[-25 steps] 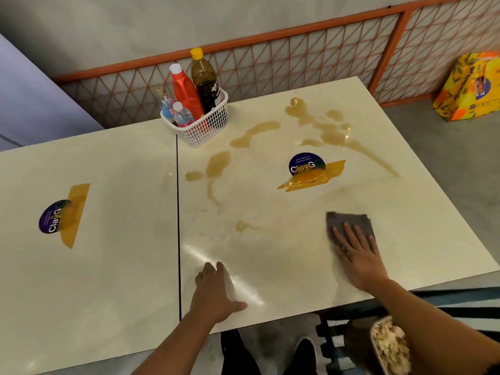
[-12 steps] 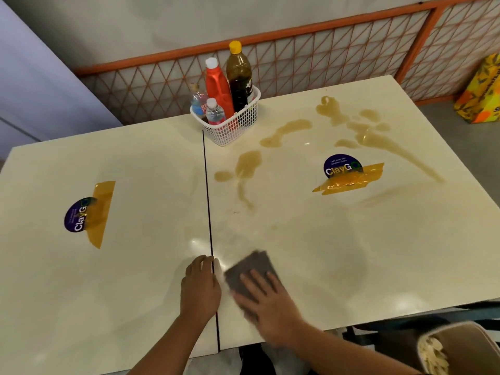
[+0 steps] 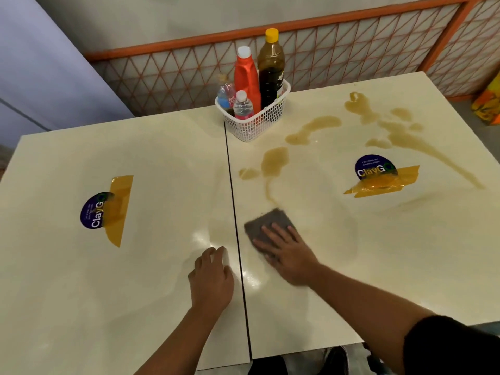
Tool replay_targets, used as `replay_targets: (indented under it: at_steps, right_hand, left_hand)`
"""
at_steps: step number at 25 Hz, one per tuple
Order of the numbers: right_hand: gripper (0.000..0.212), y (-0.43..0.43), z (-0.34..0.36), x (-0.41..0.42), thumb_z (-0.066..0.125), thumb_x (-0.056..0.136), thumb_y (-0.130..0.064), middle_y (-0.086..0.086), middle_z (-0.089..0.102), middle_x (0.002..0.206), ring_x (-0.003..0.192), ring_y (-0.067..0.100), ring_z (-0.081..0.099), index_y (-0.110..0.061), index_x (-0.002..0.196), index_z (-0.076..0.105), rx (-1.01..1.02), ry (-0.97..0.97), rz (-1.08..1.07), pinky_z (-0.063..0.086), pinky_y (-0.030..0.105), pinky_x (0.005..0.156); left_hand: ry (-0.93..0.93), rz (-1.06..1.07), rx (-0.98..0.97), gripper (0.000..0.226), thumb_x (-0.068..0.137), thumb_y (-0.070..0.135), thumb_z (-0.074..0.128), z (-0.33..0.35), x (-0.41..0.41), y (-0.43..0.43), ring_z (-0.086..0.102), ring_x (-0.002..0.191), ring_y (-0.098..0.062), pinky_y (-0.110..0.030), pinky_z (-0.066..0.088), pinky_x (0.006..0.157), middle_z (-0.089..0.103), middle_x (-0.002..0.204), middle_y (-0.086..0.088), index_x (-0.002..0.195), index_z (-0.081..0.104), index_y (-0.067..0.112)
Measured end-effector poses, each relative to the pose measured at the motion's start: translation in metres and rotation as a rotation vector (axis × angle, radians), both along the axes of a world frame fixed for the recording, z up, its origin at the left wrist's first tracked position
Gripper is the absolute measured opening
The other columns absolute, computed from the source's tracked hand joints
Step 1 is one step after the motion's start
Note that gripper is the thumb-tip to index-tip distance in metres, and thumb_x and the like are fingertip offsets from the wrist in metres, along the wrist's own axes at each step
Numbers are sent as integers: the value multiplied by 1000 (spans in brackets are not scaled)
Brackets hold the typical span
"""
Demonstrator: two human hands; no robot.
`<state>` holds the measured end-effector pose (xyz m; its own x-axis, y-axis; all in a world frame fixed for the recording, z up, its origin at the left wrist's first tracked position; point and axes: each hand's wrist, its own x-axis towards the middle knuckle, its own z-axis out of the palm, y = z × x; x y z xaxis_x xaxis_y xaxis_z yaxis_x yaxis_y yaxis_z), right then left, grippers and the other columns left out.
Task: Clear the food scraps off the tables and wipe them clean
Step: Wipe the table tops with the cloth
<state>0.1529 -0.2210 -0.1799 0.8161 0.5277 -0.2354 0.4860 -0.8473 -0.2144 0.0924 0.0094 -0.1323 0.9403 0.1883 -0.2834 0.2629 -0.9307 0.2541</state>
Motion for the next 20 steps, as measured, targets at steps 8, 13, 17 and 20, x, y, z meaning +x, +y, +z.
replay_targets:
  at_steps: [8,13,17,20]
  right_hand:
    - [54,68,8,5,10,106,-53,-5,-14,168,155,23,-16,-46,158,-4,3,76,-244,-11,49,123]
    - [55,48,-1,-93,31,106,-54,-1,26,166,153,26,21,-43,159,19,0,-9,169,14,52,118]
    - [56,28,0,-92,26,108,-52,-9,23,166,154,18,20,-35,161,17,7,28,250,13,46,119]
    - [56,40,-1,-49,21,109,-50,-10,17,168,156,16,13,-32,162,14,17,74,195,7,44,121]
  left_hand:
    - [-98,-69,-20,46,91,24,56,1,37,38,44,132,-27,-44,44,100,46,145,-4,137,52,21]
    - [-108,-66,-38,40,93,22,54,-14,30,54,46,130,-26,-42,45,102,51,141,-4,133,54,21]
    - [-92,-100,-31,41,94,23,53,-18,26,50,45,132,-24,-39,43,105,50,142,-1,134,52,23]
    - [-109,-100,-35,41,94,22,54,-17,30,49,44,134,-23,-39,42,106,49,144,-1,135,53,23]
